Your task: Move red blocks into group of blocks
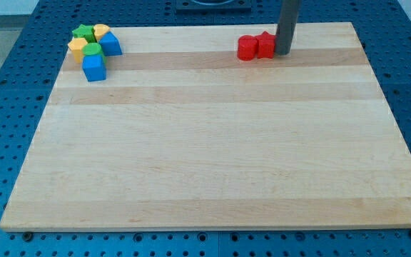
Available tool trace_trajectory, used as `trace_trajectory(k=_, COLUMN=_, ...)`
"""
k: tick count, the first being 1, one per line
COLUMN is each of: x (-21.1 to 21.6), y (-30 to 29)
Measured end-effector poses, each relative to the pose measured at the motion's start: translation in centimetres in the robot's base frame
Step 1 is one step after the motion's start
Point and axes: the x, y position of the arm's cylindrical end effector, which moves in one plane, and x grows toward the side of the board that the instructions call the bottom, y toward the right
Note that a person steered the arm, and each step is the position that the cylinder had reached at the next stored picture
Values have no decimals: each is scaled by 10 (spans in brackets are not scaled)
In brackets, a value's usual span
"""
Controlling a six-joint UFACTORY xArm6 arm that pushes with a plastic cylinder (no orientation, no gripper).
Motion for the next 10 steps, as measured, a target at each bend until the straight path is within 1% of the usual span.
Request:
trace_trajectory(k=1, x=-14, y=-10)
trace_trajectory(k=2, x=-22, y=-33)
trace_trajectory(k=4, x=-22, y=-105)
trace_trajectory(k=5, x=-21, y=-144)
trace_trajectory(k=8, x=2, y=-254)
trace_trajectory(k=10, x=2, y=-293)
